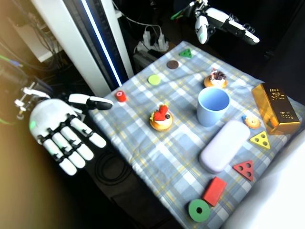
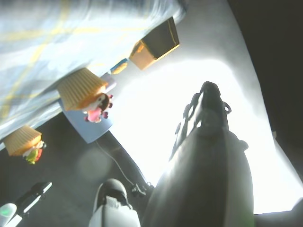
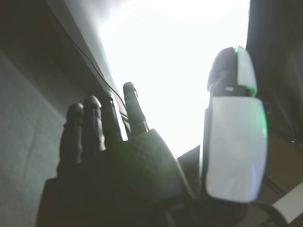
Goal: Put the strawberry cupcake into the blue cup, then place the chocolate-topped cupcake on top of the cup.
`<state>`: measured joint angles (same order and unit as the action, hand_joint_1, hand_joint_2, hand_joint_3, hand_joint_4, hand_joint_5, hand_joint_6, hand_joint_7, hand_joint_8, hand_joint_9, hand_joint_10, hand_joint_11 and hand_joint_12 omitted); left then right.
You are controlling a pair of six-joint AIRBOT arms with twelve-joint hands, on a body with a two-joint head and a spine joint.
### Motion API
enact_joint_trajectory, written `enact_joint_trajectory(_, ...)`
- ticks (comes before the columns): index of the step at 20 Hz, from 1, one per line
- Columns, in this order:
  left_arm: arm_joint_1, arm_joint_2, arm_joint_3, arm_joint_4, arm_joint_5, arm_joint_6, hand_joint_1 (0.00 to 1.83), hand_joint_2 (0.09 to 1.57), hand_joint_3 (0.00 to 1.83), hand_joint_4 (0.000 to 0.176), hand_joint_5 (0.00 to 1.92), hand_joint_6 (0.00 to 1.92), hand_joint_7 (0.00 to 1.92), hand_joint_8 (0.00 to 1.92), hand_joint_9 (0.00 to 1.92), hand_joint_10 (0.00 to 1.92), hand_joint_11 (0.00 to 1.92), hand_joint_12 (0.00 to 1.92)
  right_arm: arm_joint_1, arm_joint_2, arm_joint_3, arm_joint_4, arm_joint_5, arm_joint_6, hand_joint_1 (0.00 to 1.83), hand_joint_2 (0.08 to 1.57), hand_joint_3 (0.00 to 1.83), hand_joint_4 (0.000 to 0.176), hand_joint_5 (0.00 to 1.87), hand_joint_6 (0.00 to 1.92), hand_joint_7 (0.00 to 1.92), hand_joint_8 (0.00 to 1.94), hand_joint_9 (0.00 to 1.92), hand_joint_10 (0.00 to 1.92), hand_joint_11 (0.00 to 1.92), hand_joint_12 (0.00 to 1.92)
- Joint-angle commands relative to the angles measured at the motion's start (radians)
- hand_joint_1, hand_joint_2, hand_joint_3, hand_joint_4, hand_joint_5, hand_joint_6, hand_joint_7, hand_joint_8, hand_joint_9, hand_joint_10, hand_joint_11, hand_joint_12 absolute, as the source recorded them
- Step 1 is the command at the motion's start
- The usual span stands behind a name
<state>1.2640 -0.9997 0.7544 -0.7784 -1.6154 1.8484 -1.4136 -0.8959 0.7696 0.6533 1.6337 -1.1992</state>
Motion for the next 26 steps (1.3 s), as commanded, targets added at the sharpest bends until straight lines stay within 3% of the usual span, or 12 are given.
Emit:
enact_joint_trajectory(1, -0.006, -0.003, 0.007, 0.043, -0.119, -0.009, 0.0, 1.0, 0.0, 0.05, 0.16, 0.0, 0.19, 0.0, 0.13, 0.0, 0.0, 0.0, 0.003, 0.0, 0.006, -0.022, 0.128, 0.008, 0.0, 1.07, 0.02, 0.034, 0.03, 0.0, 0.0, 0.0, 0.0, 0.0, 0.0, 0.0)
enact_joint_trajectory(3, -0.007, -0.003, 0.007, 0.044, -0.119, -0.009, 0.0, 1.0, 0.0, 0.034, 0.16, 0.0, 0.18, 0.0, 0.11, 0.0, 0.0, 0.0, 0.003, 0.0, 0.007, -0.025, 0.128, 0.008, 0.0, 1.08, 0.02, 0.05, 0.03, 0.0, 0.0, 0.0, 0.0, 0.0, 0.0, 0.0)
enact_joint_trajectory(4, -0.007, -0.003, 0.007, 0.044, -0.118, -0.01, 0.0, 1.0, 0.0, 0.04, 0.16, 0.0, 0.18, 0.0, 0.1, 0.0, 0.0, 0.0, 0.003, 0.0, 0.007, -0.027, 0.128, 0.008, 0.0, 1.08, 0.02, 0.041, 0.03, 0.0, 0.0, 0.0, 0.0, 0.0, 0.0, 0.0)
enact_joint_trajectory(7, -0.007, -0.004, 0.007, 0.044, -0.118, -0.01, 0.0, 1.03, 0.01, 0.029, 0.17, 0.0, 0.19, 0.0, 0.12, 0.01, 0.0, 0.0, 0.003, 0.001, 0.009, -0.039, 0.128, 0.01, 0.0, 1.06, 0.0, 0.068, 0.0, 0.0, 0.0, 0.0, 0.0, 0.0, 0.0, 0.0)
enact_joint_trajectory(10, -0.008, -0.002, 0.005, 0.045, -0.118, -0.01, 0.0, 1.02, 0.0, 0.042, 0.15, 0.0, 0.18, 0.0, 0.11, 0.0, 0.0, 0.0, 0.003, 0.018, 0.012, -0.075, 0.12, 0.029, 0.0, 1.02, 0.0, 0.019, 0.04, 0.01, 0.0, 0.0, 0.0, 0.0, 0.0, 0.0)
enact_joint_trajectory(11, -0.008, -0.001, 0.004, 0.045, -0.118, -0.01, 0.0, 1.02, 0.0, 0.046, 0.15, 0.0, 0.18, 0.0, 0.1, 0.0, 0.0, 0.0, 0.005, 0.024, 0.016, -0.086, 0.111, 0.035, 0.06, 0.93, 0.0, 0.047, 0.03, 0.0, 0.0, 0.0, 0.0, 0.0, 0.0, 0.0)
enact_joint_trajectory(13, -0.009, -0.001, 0.004, 0.044, -0.117, -0.01, 0.0, 1.01, 0.0, 0.058, 0.14, 0.0, 0.16, 0.0, 0.1, 0.0, 0.0, 0.0, 0.021, 0.032, 0.031, -0.12, 0.081, 0.06, 0.27, 0.87, 0.0, 0.054, 0.05, 0.0, 0.0, 0.0, 0.0, 0.0, 0.0, 0.0)
enact_joint_trajectory(15, -0.009, -0.001, 0.004, 0.044, -0.117, -0.01, 0.0, 1.03, 0.01, 0.024, 0.13, 0.0, 0.15, 0.0, 0.08, 0.0, 0.0, 0.0, 0.045, 0.041, 0.048, -0.158, 0.037, 0.077, 0.4, 0.84, 0.0, 0.061, 0.1, 0.0, 0.05, 0.0, 0.04, 0.01, 0.07, 0.04)
enact_joint_trajectory(18, -0.009, -0.002, 0.004, 0.037, -0.113, -0.01, 0.0, 1.02, 0.0, 0.035, 0.14, 0.0, 0.17, 0.01, 0.1, 0.01, 0.0, 0.0, 0.1, 0.051, 0.076, -0.218, -0.046, 0.077, 0.56, 0.86, 0.0, 0.0, 0.16, 0.0, 0.25, 0.02, 0.14, 0.01, 0.06, 0.05)
enact_joint_trajectory(19, -0.009, -0.002, 0.003, 0.035, -0.111, -0.01, 0.0, 1.03, 0.0, 0.024, 0.14, 0.0, 0.18, 0.01, 0.11, 0.01, 0.0, 0.0, 0.124, 0.051, 0.088, -0.241, -0.082, 0.077, 0.55, 0.84, 0.0, 0.017, 0.19, 0.0, 0.35, 0.01, 0.23, 0.02, 0.1, 0.09)
enact_joint_trajectory(23, -0.008, -0.003, 0.003, 0.034, -0.107, -0.01, 0.0, 1.03, 0.0, 0.035, 0.14, 0.0, 0.18, 0.01, 0.13, 0.01, 0.0, 0.0, 0.266, 0.025, 0.165, -0.341, -0.284, 0.08, 0.42, 0.94, 0.0, 0.003, 0.47, 0.01, 0.52, 0.0, 0.39, 0.0, 0.13, 0.38)
enact_joint_trajectory(26, -0.007, -0.004, 0.004, 0.031, -0.107, -0.01, 0.0, 1.03, 0.0, 0.018, 0.15, 0.0, 0.19, 0.01, 0.13, 0.01, 0.0, 0.0, 0.348, -0.025, 0.272, -0.45, -0.409, 0.262, 0.14, 1.11, 0.0, 0.0, 0.57, 0.01, 0.59, 0.0, 0.47, 0.01, 0.17, 0.49)
